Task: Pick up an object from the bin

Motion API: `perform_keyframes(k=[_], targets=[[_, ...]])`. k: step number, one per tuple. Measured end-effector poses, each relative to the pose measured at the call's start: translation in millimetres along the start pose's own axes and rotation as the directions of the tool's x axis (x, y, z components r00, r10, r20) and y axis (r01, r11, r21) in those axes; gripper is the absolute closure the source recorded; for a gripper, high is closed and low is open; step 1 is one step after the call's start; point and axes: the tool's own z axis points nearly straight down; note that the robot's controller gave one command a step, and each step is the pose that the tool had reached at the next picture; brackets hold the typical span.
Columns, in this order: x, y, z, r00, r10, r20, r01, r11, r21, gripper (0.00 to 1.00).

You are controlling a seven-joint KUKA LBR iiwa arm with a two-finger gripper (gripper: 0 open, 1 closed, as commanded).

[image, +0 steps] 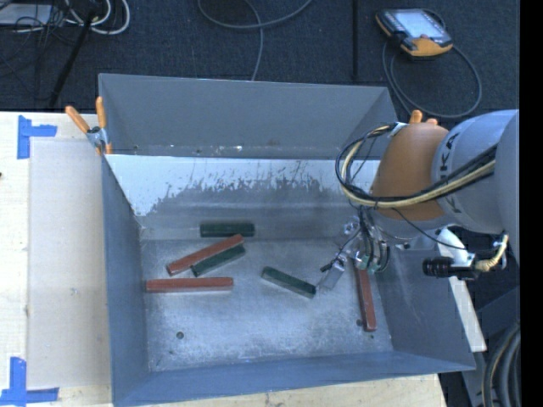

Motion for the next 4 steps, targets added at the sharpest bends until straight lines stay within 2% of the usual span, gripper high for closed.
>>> perform_keyframes(k=[1,2,3,4], targets=[[62.9,27,16,0.997,0.076,-0.001,-0.076,0.997,0.001,0.00],[20.4,51,29,0.987,0.161,0.000,-0.161,0.987,-0.001,1.00],[20.5,51,29,0.987,0.160,0.000,-0.160,0.987,0.000,1.00],[26.0,49,-85,0.989,0.146,0.000,-0.146,0.989,0.001,1.00]])
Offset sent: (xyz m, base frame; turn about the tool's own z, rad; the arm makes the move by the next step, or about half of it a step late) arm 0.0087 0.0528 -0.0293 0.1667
